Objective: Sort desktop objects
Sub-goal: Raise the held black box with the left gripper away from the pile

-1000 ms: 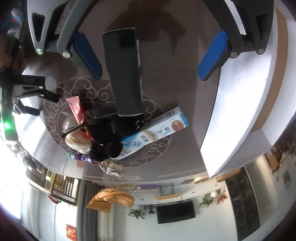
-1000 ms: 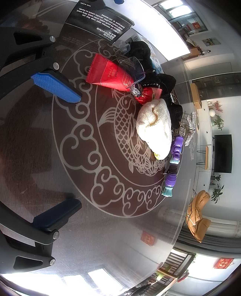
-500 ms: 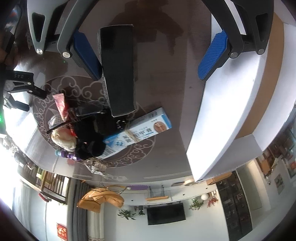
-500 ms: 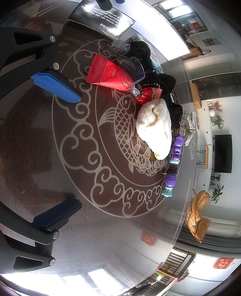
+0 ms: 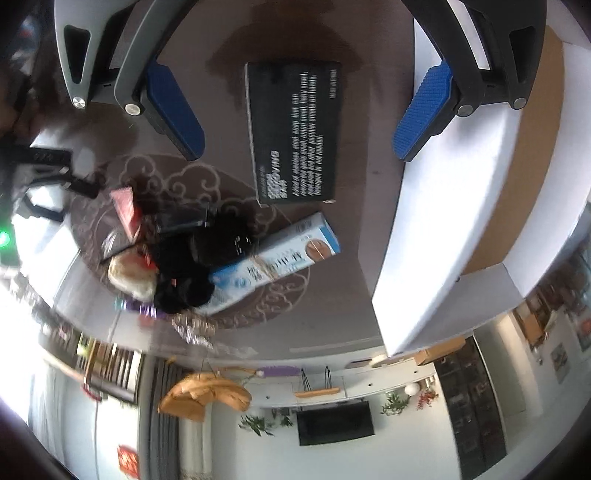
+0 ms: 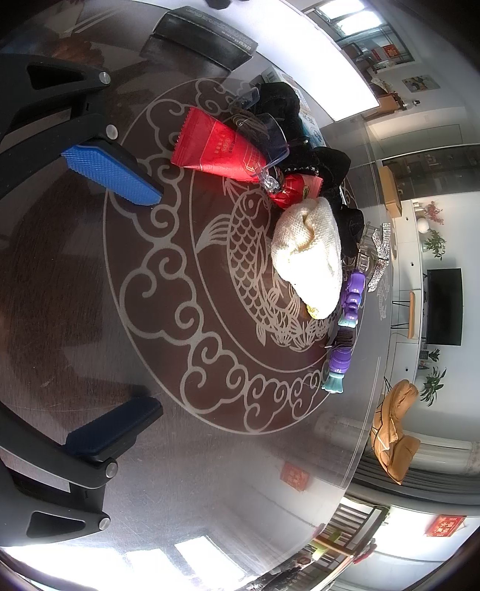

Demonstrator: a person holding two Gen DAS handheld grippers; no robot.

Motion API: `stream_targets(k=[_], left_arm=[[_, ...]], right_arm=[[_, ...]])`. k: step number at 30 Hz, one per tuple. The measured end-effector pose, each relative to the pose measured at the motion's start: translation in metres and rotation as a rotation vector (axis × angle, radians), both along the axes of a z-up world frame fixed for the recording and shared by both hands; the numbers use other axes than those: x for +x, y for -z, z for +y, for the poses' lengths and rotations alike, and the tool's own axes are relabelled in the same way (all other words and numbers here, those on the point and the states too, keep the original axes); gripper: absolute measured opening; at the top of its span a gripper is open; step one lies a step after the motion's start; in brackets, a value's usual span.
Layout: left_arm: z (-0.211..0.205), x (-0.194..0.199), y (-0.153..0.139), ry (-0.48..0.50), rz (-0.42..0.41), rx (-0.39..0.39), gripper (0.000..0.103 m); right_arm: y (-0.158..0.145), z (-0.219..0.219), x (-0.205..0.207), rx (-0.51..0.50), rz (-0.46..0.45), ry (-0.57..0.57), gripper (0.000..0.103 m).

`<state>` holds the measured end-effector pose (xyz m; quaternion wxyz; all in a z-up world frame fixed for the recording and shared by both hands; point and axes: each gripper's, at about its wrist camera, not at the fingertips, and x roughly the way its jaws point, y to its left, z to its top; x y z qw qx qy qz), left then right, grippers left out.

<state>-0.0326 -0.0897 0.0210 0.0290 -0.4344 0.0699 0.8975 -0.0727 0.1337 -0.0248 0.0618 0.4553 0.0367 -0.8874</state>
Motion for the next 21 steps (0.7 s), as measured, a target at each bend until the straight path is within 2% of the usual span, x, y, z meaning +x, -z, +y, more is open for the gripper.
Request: stream_targets(k=[3,10,11,21], left_arm=[[0.009,-0.006,0.015,0.001,-0.009,-0.035,0.103],[0.004,-0.022,0.055,-0.014,-0.106,0.054,0.103],[0.0,-0.021,0.056,-0.02,-0.097,0.091,0.103],[0.004,-0.029,0.058,0.008,-0.092,0.09,0.103]], right_arm=[[0.0,0.0,0.0,0.0,0.0,0.0,0.103],[0.0,0.0,0.0,0.0,0.0,0.0,0.103],[0.0,-0.001,0.0,0.0,0.0,0.0,0.103],[0.0,0.0,0.0,0.0,0.0,0.0,0.103]])
